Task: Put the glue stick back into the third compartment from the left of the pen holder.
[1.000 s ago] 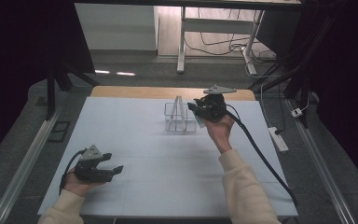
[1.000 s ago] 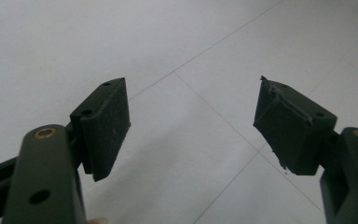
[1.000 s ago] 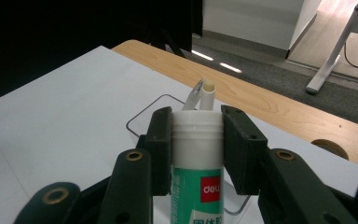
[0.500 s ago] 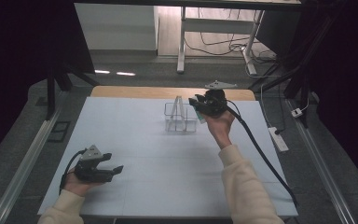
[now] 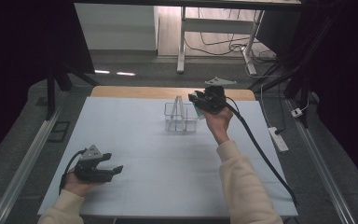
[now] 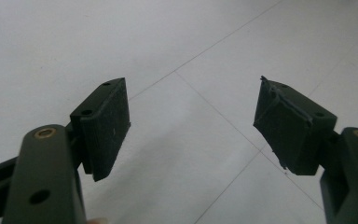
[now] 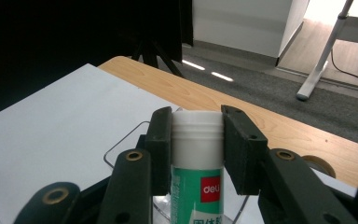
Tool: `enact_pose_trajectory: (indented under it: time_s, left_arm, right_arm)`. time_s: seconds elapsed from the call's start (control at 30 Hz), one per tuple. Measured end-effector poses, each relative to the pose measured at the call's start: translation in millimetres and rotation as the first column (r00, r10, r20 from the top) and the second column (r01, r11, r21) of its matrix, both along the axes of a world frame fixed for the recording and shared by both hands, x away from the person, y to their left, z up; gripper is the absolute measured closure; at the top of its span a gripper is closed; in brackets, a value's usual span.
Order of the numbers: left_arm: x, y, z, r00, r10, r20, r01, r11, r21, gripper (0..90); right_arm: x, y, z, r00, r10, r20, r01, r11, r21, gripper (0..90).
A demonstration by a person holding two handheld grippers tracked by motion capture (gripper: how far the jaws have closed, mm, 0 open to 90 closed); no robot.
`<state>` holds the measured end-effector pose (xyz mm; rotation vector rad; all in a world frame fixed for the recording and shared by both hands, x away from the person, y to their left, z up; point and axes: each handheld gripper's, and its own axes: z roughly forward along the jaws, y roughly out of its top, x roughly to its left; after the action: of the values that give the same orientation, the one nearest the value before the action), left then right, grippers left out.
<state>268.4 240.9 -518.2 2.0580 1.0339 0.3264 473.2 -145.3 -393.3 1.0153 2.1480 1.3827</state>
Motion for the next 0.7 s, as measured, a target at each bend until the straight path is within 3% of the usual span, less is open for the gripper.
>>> enact_pose_trajectory:
  time_s: [0.37, 0.7]
  left_arm:
    - [0.3, 0.5, -0.3, 1.0, -0.001, -0.001, 0.001, 1.0, 0.002, 26.4]
    - [0.4, 0.5, -0.6, 1.0, -0.001, -0.001, 0.001, 1.0, 0.004, 26.1]
  right_arm:
    - [14.3, 3.3, -9.8, 0.9998, 0.001, -0.021, 0.0, 0.9988, 0.048, 64.6]
    - [22.2, 12.7, -17.2, 0.9999, 0.002, -0.013, -0.002, 0.9994, 0.033, 64.6]
